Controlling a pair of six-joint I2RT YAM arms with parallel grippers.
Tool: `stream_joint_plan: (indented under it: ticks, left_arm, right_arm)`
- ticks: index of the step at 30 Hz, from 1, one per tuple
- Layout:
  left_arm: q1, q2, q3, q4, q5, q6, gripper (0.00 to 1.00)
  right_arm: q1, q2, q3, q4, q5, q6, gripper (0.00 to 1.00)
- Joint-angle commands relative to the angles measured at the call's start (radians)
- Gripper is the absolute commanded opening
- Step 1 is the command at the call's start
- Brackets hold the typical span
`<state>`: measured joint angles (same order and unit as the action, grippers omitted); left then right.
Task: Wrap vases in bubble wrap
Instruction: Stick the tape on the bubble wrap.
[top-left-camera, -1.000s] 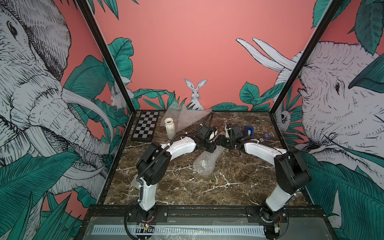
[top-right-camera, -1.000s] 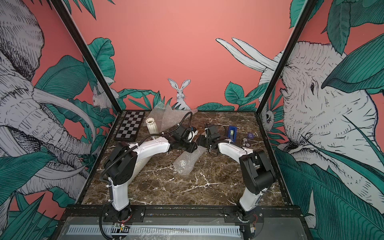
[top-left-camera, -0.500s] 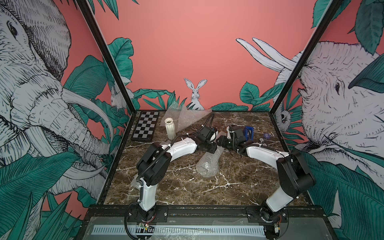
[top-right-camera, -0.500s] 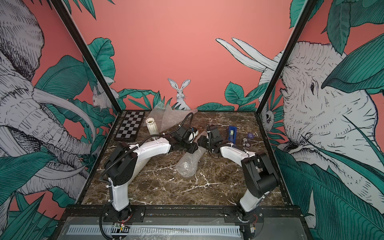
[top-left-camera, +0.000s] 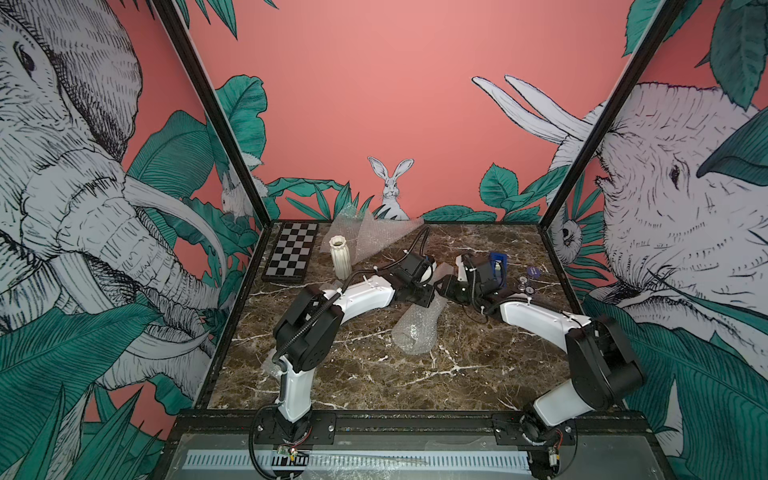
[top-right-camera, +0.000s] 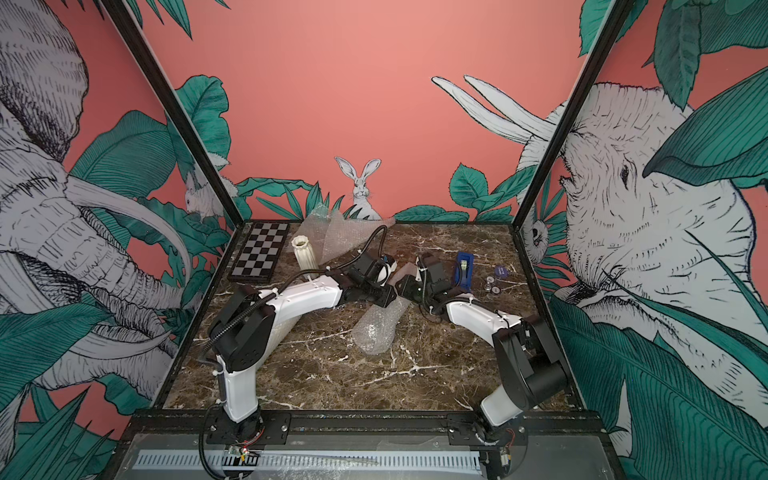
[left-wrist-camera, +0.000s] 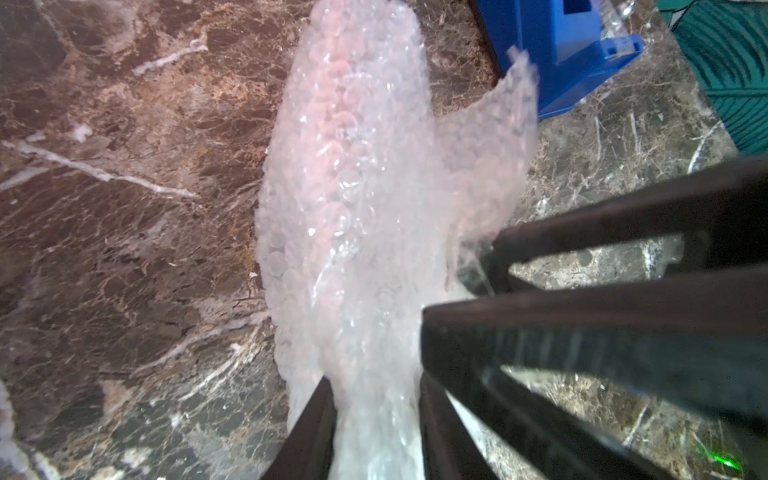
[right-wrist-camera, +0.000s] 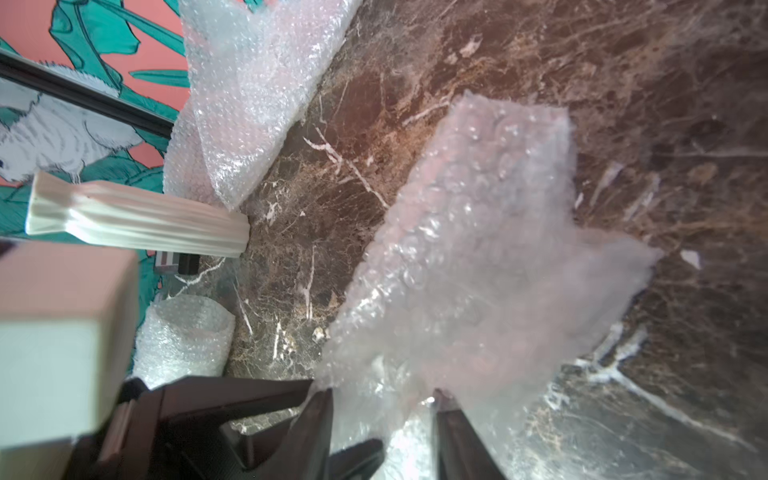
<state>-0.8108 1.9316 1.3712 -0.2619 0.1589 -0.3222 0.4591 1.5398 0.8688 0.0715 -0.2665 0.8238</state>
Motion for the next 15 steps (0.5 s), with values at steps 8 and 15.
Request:
stream_joint_plan:
  ticks: [8, 15]
  left_arm:
    - [-0.006, 0.027, -0.061, -0.149, 0.024, -0.009, 0.34]
    - [-0.005, 0.032, -0.063, -0.141, 0.034, -0.006, 0.34]
  right_arm:
    - [-0.005, -0.076, -0.039, 0.069, -0.11, -0.05, 0.44]
    - [-0.017, -0.056, -0.051, 0.086, -0.14, -0.05, 0.27]
